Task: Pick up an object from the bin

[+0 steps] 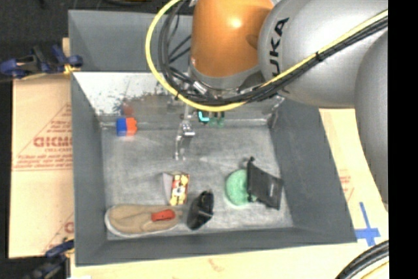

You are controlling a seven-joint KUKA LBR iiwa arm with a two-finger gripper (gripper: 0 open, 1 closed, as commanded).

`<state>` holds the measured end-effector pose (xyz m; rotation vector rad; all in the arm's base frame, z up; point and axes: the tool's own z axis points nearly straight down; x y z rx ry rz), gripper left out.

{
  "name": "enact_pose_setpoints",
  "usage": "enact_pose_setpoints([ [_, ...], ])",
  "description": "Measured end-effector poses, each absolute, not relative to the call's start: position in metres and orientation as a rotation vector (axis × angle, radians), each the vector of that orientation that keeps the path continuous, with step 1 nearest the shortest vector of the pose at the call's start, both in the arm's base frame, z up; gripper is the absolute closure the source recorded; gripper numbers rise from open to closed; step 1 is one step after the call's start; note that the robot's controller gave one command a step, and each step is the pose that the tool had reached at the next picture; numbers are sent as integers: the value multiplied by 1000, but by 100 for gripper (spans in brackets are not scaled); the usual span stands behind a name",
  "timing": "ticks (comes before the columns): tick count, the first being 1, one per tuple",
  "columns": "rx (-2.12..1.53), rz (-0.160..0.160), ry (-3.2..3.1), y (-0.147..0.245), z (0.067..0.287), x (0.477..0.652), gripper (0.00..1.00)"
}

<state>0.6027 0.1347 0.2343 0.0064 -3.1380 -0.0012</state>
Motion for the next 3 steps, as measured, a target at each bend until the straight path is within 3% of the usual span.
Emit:
enact_pose_setpoints([
  [1,2,-3,-3146,134,239,604,0],
  [2,200,0,-3142,136,200,589,0],
  [3,704,1,-3065,133,177,557,0],
])
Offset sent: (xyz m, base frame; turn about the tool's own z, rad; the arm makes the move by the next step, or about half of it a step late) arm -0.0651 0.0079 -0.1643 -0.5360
